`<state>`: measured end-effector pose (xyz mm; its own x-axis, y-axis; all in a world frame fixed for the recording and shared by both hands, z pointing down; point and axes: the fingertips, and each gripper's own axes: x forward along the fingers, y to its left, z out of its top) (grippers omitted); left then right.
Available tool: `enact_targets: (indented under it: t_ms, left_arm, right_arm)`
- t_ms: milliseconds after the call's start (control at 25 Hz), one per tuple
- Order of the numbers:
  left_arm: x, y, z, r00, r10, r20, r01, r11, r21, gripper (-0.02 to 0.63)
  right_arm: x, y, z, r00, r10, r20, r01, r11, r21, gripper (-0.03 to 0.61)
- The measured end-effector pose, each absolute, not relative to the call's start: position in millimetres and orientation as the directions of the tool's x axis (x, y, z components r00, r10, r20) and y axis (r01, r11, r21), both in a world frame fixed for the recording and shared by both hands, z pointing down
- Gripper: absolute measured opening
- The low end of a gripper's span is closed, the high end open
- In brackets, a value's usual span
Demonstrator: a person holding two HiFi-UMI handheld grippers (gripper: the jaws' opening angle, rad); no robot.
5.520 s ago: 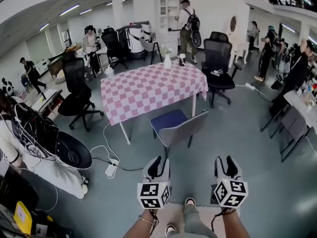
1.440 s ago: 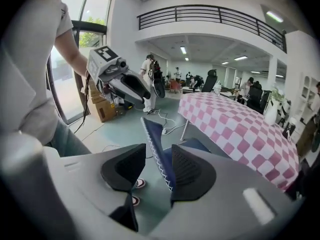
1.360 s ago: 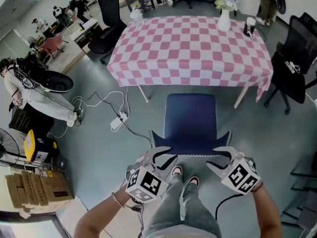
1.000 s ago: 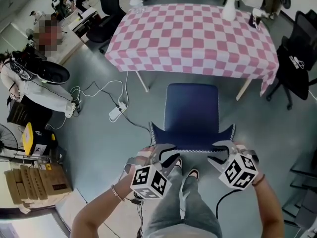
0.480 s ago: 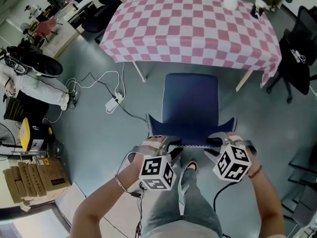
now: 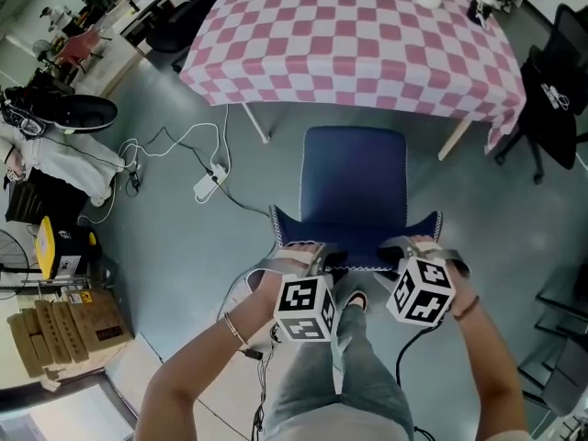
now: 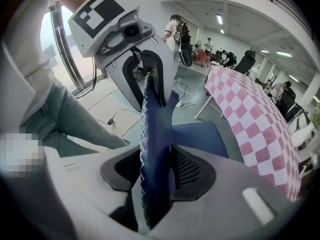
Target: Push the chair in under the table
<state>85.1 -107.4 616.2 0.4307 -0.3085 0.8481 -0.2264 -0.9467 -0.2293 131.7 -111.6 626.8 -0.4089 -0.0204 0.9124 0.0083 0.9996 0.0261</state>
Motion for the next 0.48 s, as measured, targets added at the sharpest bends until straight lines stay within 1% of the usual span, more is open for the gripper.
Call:
enact_targets:
  t_ms: [280, 480]
  left_arm:
    - [87.0, -108.4, 620.6, 0.443, -0.282, 0.851, -0.235, -0.953, -0.193, 0.123]
    - [87.7, -108.9, 622.5, 0.442, -0.267, 0.856, -0.233, -0.956, -0.178, 0.101]
  right_arm:
    - [127.2, -112.7, 634.6, -0.397, -0.011, 0.918, 0.012, 1.0, 0.018, 0.163]
    - [127.3, -113.9, 636.9, -0.387, -0.017, 0.922, 0.001, 1.0, 0.019, 0.132]
